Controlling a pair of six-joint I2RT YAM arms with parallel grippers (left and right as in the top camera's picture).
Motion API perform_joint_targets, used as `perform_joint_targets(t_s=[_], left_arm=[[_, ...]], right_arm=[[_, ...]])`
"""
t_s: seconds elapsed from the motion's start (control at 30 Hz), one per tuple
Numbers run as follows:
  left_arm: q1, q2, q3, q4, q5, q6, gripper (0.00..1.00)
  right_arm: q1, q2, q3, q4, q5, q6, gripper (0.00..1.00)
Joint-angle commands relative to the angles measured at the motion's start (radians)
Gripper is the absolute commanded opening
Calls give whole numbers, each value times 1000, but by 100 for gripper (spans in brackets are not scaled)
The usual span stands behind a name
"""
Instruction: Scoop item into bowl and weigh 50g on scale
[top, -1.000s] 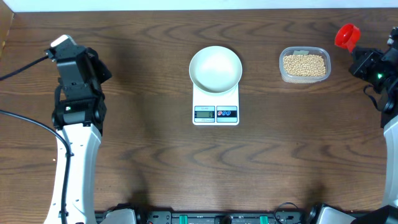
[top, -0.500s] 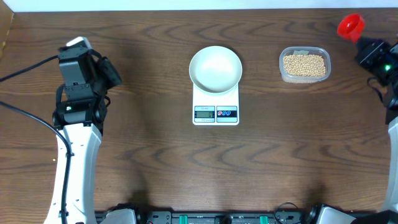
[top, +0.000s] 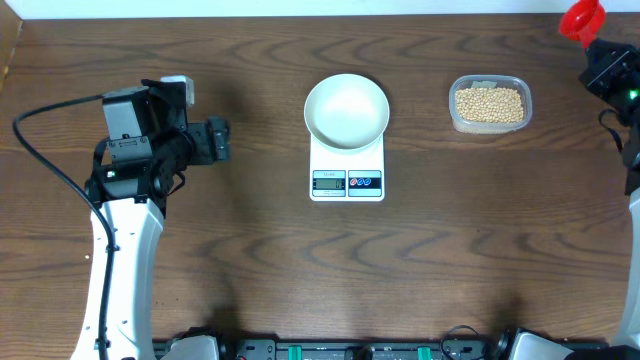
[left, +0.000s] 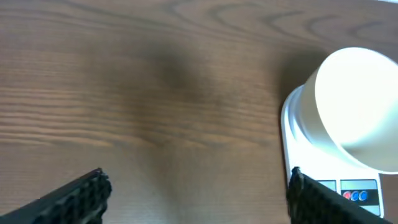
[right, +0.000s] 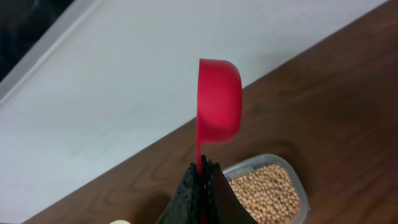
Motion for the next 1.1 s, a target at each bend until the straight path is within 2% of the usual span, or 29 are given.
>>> perform_joint_targets(t_s=[0.0, 0.43, 0.8, 0.93, 1.0, 1.07], left_arm=[[-2, 3, 11, -1, 25, 23, 94], [-2, 3, 11, -3, 25, 23, 95], [-2, 3, 11, -6, 26, -6, 95], [-3, 4, 9, -92, 26, -6, 95], [-17, 3, 9, -134, 50, 89, 95], [-42, 3, 9, -180, 118, 269, 95]], right_arm=[[5, 2, 21, -26, 27, -19, 2], [5, 2, 20, -192, 109, -119, 1], [5, 3, 20, -183, 160, -157, 1], [5, 3, 20, -179, 159, -165, 1], [5, 3, 20, -186, 152, -191, 1], [5, 3, 20, -197, 152, -222, 1]])
